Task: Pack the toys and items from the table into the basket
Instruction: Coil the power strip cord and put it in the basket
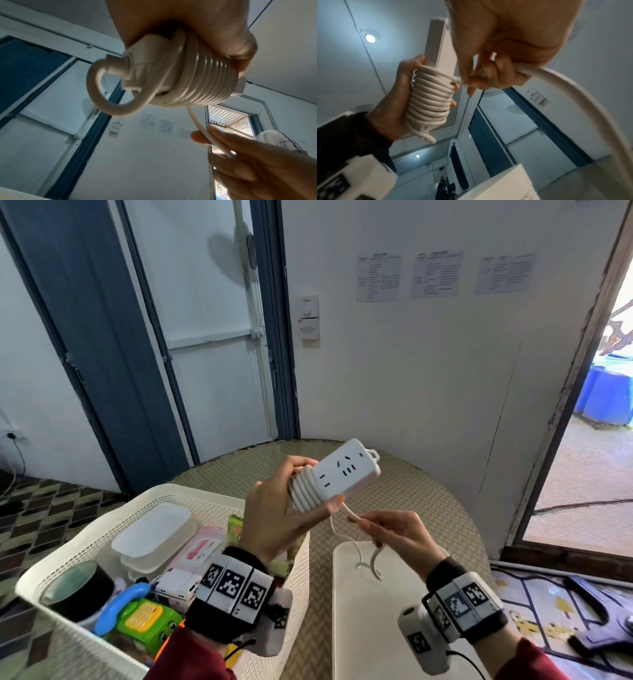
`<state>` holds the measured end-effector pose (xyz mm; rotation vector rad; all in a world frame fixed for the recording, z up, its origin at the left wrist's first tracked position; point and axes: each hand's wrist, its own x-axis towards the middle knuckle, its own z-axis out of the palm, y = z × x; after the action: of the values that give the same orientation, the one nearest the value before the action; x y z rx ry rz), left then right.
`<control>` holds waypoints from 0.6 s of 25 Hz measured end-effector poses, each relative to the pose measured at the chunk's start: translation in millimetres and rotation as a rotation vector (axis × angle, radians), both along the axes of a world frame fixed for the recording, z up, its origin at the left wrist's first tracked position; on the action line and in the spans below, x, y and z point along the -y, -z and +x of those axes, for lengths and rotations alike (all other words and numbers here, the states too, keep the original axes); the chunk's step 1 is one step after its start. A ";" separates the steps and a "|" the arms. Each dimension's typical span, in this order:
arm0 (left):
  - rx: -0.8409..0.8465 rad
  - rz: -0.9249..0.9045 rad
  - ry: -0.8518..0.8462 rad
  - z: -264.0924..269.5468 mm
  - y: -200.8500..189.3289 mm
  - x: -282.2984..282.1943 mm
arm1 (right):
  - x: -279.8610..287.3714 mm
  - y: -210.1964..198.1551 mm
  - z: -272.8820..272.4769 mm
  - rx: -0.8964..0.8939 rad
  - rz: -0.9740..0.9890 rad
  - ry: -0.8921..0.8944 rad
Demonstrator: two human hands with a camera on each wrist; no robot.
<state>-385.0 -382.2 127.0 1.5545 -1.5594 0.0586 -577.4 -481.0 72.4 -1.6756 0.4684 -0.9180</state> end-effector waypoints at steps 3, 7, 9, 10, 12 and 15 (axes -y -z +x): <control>-0.055 -0.018 -0.081 11.0 1.0 -3.3 | -0.7 -0.8 -14.3 0.068 0.069 -0.011; -0.056 -0.004 -0.149 17.3 9.0 -1.1 | -8.2 -19.9 -4.0 -0.028 -0.280 0.108; -0.007 0.038 -0.152 19.5 13.3 0.9 | -7.8 -31.4 3.6 -0.046 -0.527 0.175; 0.046 0.056 -0.163 19.2 14.5 1.6 | -7.7 -36.5 7.2 -0.032 -0.598 0.195; 0.192 0.077 -0.200 13.6 12.7 2.4 | -8.2 -44.4 17.0 -0.019 -0.682 0.225; 0.307 0.069 -0.227 -1.7 10.3 2.1 | -5.2 -46.8 35.0 -0.131 -0.798 0.393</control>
<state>-386.7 -384.3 116.7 1.8385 -1.6226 0.3904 -542.3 -475.7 119.2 -2.4263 0.5731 -1.4069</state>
